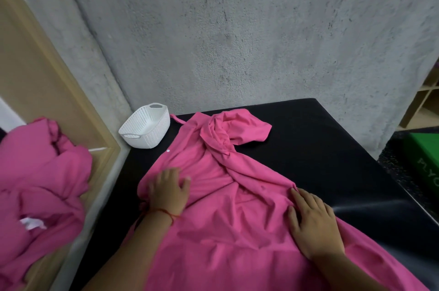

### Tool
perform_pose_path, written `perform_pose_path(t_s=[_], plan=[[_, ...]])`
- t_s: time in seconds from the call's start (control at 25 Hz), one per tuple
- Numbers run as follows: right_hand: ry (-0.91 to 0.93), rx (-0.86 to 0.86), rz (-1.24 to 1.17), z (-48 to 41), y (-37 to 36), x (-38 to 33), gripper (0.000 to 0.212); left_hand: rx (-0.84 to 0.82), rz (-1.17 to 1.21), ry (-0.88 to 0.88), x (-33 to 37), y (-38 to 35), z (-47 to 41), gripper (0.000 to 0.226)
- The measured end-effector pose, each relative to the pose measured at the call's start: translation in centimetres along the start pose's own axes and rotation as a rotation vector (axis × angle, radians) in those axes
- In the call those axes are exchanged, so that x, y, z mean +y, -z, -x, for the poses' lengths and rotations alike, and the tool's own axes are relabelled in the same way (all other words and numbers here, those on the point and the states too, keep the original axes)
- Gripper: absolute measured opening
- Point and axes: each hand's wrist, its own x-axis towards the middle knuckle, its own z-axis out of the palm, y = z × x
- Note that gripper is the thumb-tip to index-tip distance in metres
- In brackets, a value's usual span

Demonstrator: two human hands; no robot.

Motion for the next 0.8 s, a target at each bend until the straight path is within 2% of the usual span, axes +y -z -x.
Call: perform_pose_path(t_s=[0.08, 0.24, 0.44, 0.56, 0.8], plan=[[-0.007, -0.003, 0.005, 0.0, 0.3, -0.6, 0.061, -0.177, -0.070, -0.022, 1.7, -1.9, 2.9, 0.068], [-0.096, 0.010, 0.099, -0.1, 1.7, 1.3, 0.050, -0.263, -0.120, -0.025, 1.7, -1.9, 3.6, 0.081], [-0.407, -0.087, 0.102, 1.9, 6.8, 9.4, 0.059, -0.245, -0.123, 0.002, 1.6, -1.8, 4.5, 0.085], [-0.382, -0.109, 0.109, 2.4, 7.9, 9.4, 0.049, -0.227, -0.098, 0.020, 1.7, -1.4, 6.1, 0.082], [-0.346, -0.028, 0.020, 3.6, 6.6, 5.9, 0.022, -0.153, -0.079, 0.066, 2.5, 0.2, 10.4, 0.079]])
